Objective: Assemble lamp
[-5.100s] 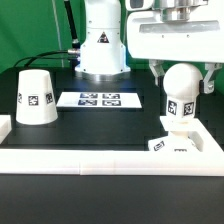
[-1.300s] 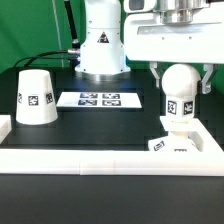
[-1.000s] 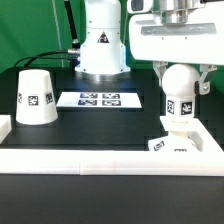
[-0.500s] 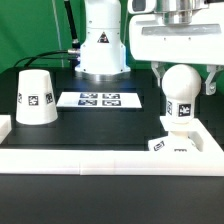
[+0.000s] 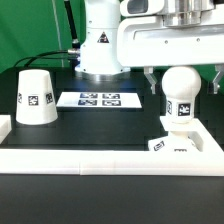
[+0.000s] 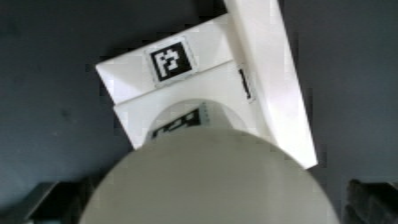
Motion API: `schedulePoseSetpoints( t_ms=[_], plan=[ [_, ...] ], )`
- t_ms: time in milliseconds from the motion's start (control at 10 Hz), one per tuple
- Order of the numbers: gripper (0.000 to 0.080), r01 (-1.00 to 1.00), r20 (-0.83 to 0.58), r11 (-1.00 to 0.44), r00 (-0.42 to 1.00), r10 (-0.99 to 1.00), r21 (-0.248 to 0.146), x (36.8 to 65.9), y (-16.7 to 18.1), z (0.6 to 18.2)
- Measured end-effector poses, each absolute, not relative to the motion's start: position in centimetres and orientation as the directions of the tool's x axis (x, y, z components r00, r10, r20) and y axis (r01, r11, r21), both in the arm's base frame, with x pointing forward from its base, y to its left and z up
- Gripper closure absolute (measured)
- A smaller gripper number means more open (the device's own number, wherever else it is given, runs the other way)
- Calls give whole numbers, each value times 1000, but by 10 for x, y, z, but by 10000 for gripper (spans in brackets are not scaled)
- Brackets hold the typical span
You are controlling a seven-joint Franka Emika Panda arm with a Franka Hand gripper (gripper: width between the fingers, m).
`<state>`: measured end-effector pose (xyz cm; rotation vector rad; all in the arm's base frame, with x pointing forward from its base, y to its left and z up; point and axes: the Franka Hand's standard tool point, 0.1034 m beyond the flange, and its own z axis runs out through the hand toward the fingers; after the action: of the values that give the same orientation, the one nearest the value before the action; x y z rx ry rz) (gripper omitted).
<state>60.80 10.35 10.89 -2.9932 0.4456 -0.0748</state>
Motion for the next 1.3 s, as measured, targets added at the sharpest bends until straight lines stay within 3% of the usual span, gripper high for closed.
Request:
schedulePoseSetpoints(
  t_ms=[700, 1300],
  plan=[
    [101, 231, 88, -970, 971, 224, -76, 609, 103, 109],
    [101, 576, 96, -817, 815, 572, -19, 609, 101, 109]
  ],
)
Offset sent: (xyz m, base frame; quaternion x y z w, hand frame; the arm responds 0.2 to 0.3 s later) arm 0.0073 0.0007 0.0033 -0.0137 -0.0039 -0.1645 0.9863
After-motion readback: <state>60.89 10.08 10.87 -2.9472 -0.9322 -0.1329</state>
